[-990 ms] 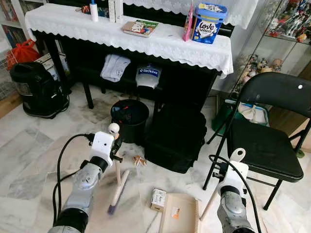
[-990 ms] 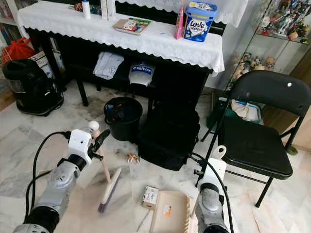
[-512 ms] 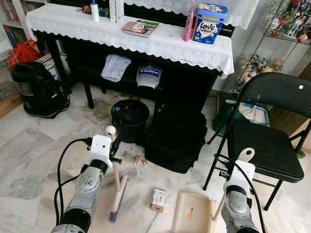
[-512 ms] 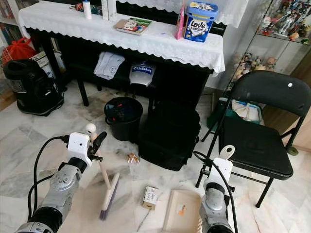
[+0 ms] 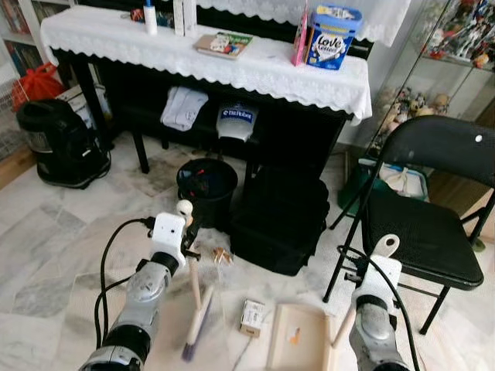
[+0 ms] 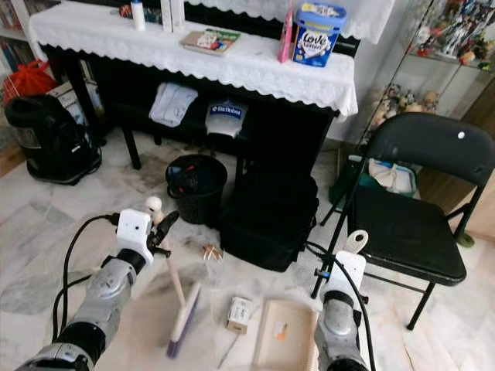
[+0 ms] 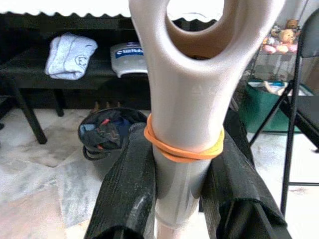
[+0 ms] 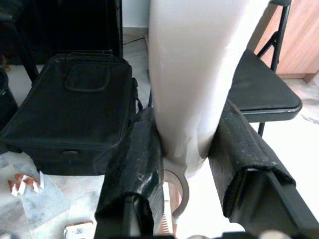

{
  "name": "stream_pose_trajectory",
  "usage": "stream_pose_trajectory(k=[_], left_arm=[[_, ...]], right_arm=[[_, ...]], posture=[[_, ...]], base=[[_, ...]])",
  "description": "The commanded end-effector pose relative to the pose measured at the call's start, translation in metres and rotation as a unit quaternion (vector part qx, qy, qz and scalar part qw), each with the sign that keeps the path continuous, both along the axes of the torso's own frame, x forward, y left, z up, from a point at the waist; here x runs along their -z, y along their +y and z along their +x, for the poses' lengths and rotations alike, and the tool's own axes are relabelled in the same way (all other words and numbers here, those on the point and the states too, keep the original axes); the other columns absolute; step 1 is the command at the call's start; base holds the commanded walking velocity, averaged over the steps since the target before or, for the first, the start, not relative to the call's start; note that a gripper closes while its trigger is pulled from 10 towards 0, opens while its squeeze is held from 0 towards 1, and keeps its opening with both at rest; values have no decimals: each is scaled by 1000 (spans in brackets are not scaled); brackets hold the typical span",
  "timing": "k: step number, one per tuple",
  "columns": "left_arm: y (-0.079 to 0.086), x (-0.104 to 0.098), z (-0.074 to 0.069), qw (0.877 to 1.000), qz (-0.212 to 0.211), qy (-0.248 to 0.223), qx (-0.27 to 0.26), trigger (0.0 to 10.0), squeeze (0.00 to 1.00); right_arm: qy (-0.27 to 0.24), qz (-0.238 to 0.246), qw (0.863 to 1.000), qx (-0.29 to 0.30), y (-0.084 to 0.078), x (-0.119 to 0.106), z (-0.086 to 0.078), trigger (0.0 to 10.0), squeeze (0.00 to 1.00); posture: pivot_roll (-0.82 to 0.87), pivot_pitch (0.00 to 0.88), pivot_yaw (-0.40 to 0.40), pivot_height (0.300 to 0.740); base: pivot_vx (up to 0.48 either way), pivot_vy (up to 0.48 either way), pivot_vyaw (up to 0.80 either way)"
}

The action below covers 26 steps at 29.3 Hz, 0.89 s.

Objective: Sweep floor

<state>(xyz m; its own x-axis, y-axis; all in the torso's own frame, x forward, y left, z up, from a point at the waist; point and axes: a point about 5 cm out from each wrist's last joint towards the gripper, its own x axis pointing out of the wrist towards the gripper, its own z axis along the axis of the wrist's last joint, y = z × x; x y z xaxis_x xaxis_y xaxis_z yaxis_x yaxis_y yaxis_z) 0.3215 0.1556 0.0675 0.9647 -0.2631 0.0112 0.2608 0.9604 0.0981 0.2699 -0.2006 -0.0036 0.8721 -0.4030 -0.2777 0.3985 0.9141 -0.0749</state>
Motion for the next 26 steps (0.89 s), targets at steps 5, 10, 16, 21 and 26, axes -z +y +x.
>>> stream_pose_trajectory(k=[5,10,16,21,26], left_arm=[[-2,-8,7,1000,-28,-13,-2,10000,0],[-5,-6,9,999,-53,6,1,10000,0],[-16,0,9,994,-64,48,68,10000,0],[-11,-1,9,986,-123,70,93,10000,0],[-5,-9,9,977,-174,60,110,10000,0]], right_arm=[[-11,0,1000,2,-3,-6,6,10000,0],[-10,1,1000,1,-3,-6,6,10000,0],[-10,0,1000,3,-3,-5,5,10000,0],[-8,1,1000,4,-4,-5,4,10000,0],[-7,2,1000,3,-3,-5,4,10000,0]], posture=[[-52,4,-107,740],[-55,7,-108,740],[-59,8,-104,740],[-54,10,-105,740],[-47,10,-104,740]], base=[[0,0,0],[0,0,0],[0,0,0],[0,0,0],[0,0,0]])
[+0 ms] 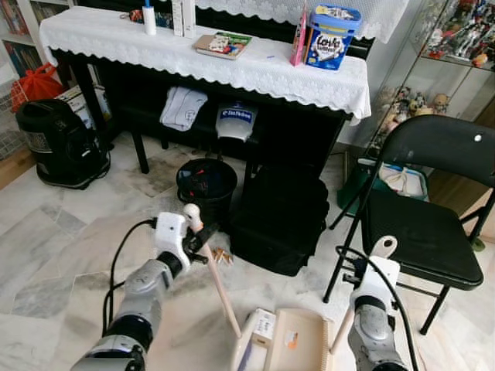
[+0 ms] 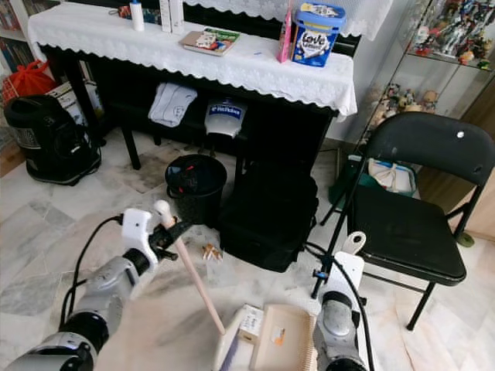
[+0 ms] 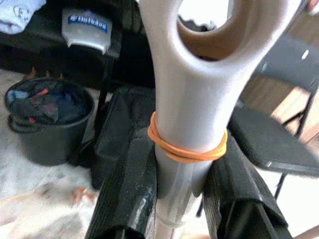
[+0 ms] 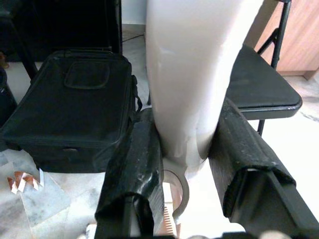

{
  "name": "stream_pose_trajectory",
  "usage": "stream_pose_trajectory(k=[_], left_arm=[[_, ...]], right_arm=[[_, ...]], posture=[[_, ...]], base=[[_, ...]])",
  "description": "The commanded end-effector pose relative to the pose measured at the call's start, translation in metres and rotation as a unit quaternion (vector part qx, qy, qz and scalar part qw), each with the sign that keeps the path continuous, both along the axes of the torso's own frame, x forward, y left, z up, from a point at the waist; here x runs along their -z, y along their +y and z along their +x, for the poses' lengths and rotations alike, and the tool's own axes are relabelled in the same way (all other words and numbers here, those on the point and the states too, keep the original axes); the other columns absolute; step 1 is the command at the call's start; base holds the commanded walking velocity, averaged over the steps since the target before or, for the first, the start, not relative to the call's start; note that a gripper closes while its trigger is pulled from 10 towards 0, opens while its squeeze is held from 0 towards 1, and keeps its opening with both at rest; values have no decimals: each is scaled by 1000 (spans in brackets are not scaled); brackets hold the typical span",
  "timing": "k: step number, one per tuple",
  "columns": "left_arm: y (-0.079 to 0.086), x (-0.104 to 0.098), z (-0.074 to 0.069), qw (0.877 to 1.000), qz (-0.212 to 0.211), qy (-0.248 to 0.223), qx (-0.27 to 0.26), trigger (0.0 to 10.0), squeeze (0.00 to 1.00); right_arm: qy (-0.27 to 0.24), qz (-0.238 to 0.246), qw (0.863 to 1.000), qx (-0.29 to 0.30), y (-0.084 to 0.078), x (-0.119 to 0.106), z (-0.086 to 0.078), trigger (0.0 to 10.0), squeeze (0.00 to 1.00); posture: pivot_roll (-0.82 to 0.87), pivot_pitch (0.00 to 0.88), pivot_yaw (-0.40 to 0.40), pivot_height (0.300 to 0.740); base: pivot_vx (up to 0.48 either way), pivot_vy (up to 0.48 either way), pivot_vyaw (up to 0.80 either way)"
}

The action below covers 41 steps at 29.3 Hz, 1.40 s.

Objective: Sweep floor

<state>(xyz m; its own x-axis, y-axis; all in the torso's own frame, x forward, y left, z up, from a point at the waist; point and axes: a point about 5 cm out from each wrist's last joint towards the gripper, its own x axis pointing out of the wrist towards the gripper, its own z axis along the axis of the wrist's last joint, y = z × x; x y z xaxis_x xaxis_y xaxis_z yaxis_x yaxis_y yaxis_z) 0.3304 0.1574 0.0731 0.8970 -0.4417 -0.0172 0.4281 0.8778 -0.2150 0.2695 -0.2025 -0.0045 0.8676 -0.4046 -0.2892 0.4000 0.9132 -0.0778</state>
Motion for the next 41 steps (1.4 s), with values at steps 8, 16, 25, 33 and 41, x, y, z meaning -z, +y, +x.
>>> stream_pose_trajectory(k=[8,16,25,33,41], left_arm=[[-17,-22,-3,993,-88,-31,74,10000,0],[-2,-43,3,993,-79,-83,15,10000,0],[6,-48,2,991,-17,-116,-69,10000,0],[1,-31,-6,990,59,-110,-66,10000,0],[0,-18,-12,984,125,-102,-75,10000,0]], right_arm=[[-13,2,1000,-1,0,-6,6,10000,0],[-12,2,1000,-5,1,-6,7,10000,0],[-16,4,1000,-7,2,-7,7,10000,0],[-29,25,999,-25,8,-8,9,10000,0],[-44,55,996,-54,20,-11,14,10000,0]], posture=[[-40,7,-108,740],[-29,1,-112,740],[-33,0,-111,740],[-30,0,-111,740],[-25,0,-111,740]], base=[[0,0,0],[0,0,0],[0,0,0],[0,0,0],[0,0,0]])
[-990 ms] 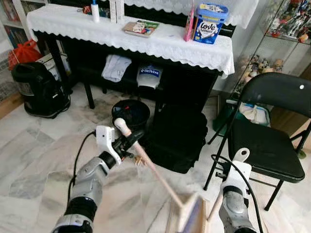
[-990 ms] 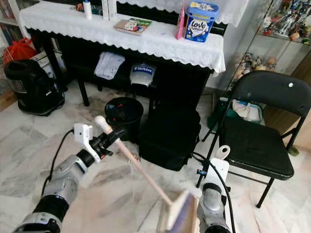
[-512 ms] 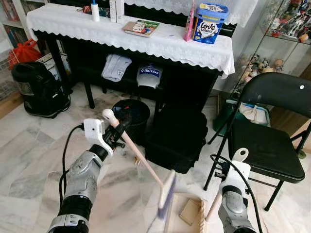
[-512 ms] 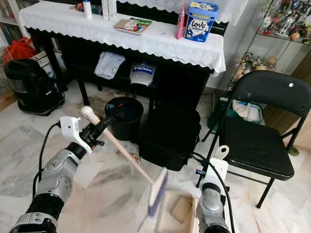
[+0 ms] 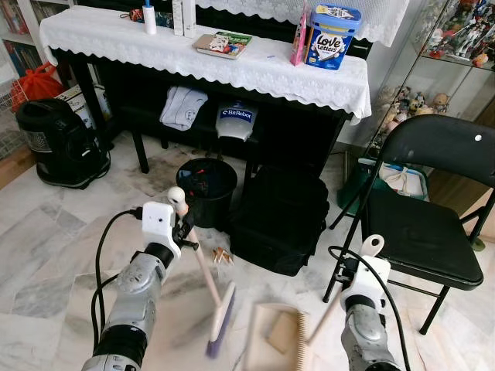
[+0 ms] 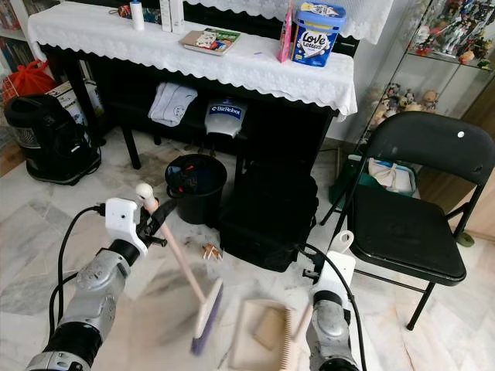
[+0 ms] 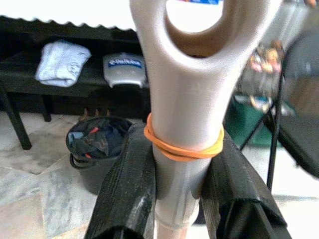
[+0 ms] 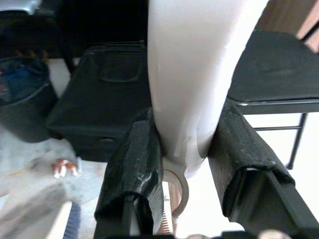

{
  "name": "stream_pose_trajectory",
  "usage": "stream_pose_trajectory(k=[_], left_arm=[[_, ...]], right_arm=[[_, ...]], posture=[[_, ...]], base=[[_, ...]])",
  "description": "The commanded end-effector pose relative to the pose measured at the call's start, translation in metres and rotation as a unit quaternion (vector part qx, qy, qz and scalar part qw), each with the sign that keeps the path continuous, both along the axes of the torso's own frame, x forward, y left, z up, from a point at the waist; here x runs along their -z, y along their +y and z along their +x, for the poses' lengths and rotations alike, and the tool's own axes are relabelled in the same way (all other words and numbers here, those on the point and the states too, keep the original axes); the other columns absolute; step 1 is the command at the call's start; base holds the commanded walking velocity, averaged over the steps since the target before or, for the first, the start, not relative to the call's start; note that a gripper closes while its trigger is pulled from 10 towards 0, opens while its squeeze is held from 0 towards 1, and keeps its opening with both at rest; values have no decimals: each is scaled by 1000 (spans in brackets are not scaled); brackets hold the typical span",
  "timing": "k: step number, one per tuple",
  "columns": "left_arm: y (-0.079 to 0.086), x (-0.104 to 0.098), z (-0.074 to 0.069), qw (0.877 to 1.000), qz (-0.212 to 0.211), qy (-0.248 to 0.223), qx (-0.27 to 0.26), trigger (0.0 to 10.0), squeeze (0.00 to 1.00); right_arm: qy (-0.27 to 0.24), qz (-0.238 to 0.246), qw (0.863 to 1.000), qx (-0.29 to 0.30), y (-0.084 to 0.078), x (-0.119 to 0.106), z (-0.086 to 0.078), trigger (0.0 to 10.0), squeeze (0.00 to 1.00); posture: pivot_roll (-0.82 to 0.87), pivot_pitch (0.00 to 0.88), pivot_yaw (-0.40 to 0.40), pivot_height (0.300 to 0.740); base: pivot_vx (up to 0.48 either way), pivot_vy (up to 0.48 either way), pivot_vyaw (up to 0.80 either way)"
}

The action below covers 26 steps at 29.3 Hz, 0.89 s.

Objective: Sweep floor

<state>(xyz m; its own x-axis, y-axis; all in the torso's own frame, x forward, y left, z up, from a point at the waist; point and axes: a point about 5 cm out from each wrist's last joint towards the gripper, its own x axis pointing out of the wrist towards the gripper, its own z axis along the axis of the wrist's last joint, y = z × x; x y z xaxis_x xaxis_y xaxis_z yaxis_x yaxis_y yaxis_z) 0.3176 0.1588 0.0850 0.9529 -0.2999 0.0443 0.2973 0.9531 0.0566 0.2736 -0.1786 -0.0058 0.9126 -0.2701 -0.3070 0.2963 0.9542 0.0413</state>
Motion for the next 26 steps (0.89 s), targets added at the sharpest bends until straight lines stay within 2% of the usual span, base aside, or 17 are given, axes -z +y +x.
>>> stream_pose_trajectory(k=[1,8,11,13,17,26], left_arm=[[-2,-5,0,1000,10,-21,3,10000,0],[-6,1,-2,1000,4,5,29,10000,0],[-11,3,-4,997,-21,34,70,10000,0],[-12,4,-5,995,-21,45,87,10000,0],[-11,-2,-4,993,-39,41,103,10000,0],[-15,-24,-3,982,-137,25,129,10000,0]], right_arm=[[-32,0,999,1,-3,-12,10,10000,0],[-36,13,999,-12,3,-13,12,10000,0],[-35,15,999,-14,3,-13,12,10000,0],[-36,16,999,-14,2,-13,12,10000,0],[-36,17,999,-15,2,-14,13,10000,0],[-32,18,999,-19,2,-13,14,10000,0]], posture=[[-25,0,-111,740],[-19,0,-111,740],[-19,0,-109,740],[-18,0,-109,740],[-17,0,-109,740],[-12,0,-115,740]], base=[[0,0,0],[0,0,0],[0,0,0],[0,0,0],[0,0,0],[0,0,0]])
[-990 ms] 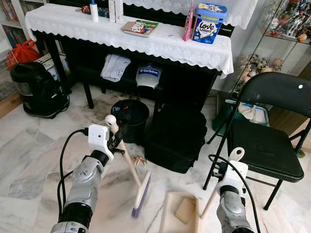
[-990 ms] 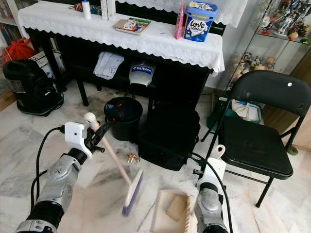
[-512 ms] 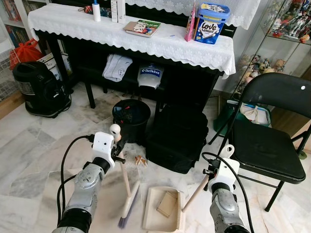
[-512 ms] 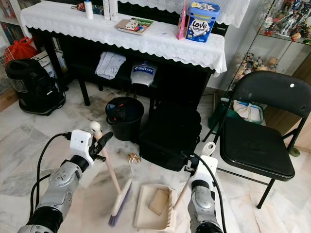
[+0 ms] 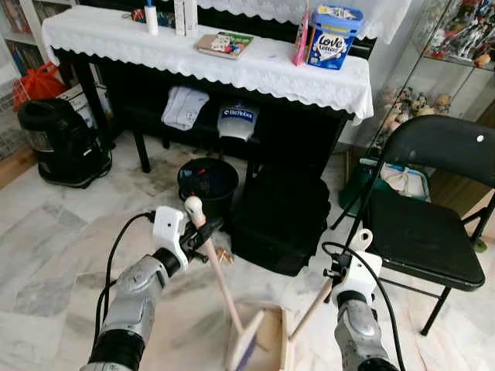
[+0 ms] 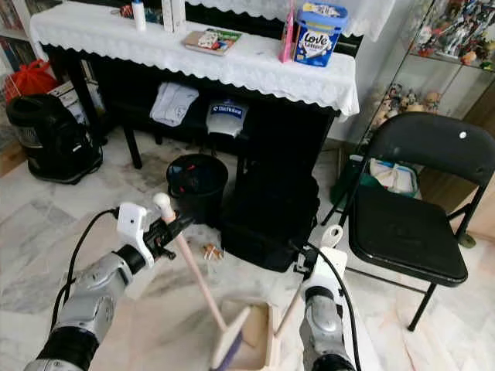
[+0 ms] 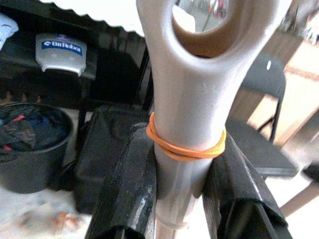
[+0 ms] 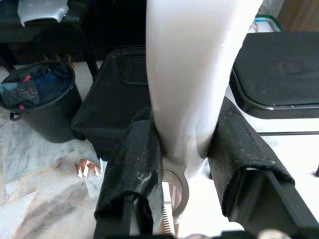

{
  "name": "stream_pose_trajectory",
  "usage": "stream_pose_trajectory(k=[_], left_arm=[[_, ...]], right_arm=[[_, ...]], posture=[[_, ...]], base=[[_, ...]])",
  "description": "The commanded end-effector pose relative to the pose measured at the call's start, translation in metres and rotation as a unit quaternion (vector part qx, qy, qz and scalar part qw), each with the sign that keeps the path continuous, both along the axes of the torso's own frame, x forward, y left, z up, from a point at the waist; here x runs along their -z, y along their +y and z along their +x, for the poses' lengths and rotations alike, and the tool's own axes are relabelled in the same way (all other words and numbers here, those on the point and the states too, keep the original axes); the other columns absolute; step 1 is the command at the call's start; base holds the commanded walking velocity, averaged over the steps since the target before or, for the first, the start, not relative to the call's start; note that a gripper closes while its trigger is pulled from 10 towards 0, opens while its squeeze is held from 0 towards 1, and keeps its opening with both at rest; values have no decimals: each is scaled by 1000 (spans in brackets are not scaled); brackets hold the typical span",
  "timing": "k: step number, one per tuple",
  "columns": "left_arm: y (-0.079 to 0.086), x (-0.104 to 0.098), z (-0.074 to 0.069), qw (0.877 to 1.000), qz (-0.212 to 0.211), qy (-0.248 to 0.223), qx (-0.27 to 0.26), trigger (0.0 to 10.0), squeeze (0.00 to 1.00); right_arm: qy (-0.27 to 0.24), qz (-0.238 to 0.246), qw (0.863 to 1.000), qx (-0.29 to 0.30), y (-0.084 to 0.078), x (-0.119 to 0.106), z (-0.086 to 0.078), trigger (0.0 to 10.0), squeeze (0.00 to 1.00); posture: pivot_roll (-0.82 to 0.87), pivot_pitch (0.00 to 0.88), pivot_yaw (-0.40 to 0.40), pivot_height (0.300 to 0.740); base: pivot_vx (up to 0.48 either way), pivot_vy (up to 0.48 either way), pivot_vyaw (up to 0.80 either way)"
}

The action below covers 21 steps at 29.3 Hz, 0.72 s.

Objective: Sweep floor

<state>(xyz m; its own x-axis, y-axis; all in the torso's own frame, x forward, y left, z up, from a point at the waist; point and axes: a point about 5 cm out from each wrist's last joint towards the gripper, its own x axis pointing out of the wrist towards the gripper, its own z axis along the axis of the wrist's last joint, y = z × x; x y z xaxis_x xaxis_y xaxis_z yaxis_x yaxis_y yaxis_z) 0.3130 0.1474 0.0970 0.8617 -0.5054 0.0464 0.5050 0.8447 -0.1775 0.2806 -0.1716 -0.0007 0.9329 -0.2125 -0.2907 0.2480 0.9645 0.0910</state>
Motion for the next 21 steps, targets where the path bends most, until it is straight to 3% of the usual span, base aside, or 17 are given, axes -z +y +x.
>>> stream_pose_trajectory(k=[1,6,10,13,19,21], left_arm=[[-3,-13,1,999,-33,-18,11,10000,0],[-1,-15,0,1000,-6,-21,12,10000,0],[11,-19,4,997,39,-47,-46,10000,0],[18,-25,5,993,44,-67,-85,10000,0],[39,-27,2,974,81,-106,-182,10000,0],[43,-24,-1,970,75,-110,-205,10000,0]], right_arm=[[-18,-3,1000,5,-5,-8,7,10000,0],[-18,-1,1000,2,-3,-9,8,10000,0],[-25,6,1000,-2,-2,-11,10,10000,0],[-30,10,999,-3,-1,-13,12,10000,0],[-42,17,999,-3,0,-16,14,10000,0],[-47,16,999,-7,1,-18,16,10000,0]], posture=[[-11,0,-115,740],[-9,0,-116,740],[-8,0,-116,740],[-9,0,-114,740],[-2,0,-113,740],[-2,0,-112,740]], base=[[0,0,0],[0,0,0],[0,0,0],[0,0,0],[0,0,0],[0,0,0]])
